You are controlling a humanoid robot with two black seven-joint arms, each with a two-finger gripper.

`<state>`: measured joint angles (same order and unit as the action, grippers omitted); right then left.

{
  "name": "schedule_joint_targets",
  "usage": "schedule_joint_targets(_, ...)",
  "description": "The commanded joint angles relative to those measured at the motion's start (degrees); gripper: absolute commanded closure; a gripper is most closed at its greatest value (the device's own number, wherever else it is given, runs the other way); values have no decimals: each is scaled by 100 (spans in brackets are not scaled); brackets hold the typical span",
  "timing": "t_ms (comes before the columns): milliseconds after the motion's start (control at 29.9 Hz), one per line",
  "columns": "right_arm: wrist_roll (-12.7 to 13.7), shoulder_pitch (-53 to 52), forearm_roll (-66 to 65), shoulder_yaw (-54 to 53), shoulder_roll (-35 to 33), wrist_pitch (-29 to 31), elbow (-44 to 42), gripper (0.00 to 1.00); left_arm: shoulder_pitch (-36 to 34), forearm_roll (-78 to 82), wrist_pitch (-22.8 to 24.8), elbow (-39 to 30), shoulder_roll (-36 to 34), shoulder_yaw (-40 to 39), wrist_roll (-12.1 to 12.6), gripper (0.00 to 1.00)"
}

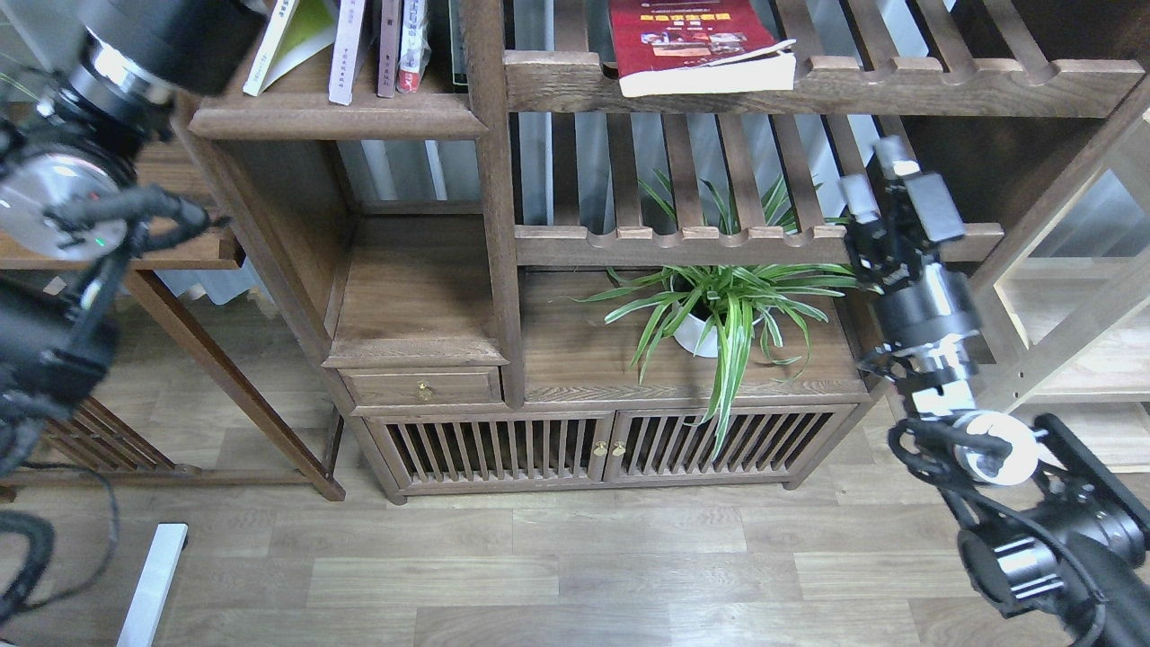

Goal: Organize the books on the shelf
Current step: 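Bring both grippers back to the shelf, right gripper reaching the red book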

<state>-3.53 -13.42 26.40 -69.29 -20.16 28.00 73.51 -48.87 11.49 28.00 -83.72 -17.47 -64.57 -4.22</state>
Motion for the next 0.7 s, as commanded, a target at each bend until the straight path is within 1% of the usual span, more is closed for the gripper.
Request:
schedule_joint_targets(0,1,-257,-3,415,13,0,41,27,307,2,0,-22,218,85,79,1)
schedule_joint_targets(33,1,-319,-3,538,4,0,41,27,429,19,0,4,227,137,123,1)
schedule_joint_targets(201,1,-583,-12,899,-5,0,41,27,1097,55,0,13,227,656,106,1)
schedule_joint_targets(301,1,-811,-12,1075,-5,0,41,27,1519,107,0,13,288,718,105,1)
schedule_joint_targets(401,1,-1127,-12,1093,74,0,41,27,1687,116,0,83,516,744,114,1)
schedule_joint_targets(568,-8,-1523,-12,1093,451,0,32,27,1749,107,0,338,613,867,114,1)
schedule_joint_targets(669,1,-1576,-12,1093,478,0,23,26,1697,116,0,426,928,876,123,1)
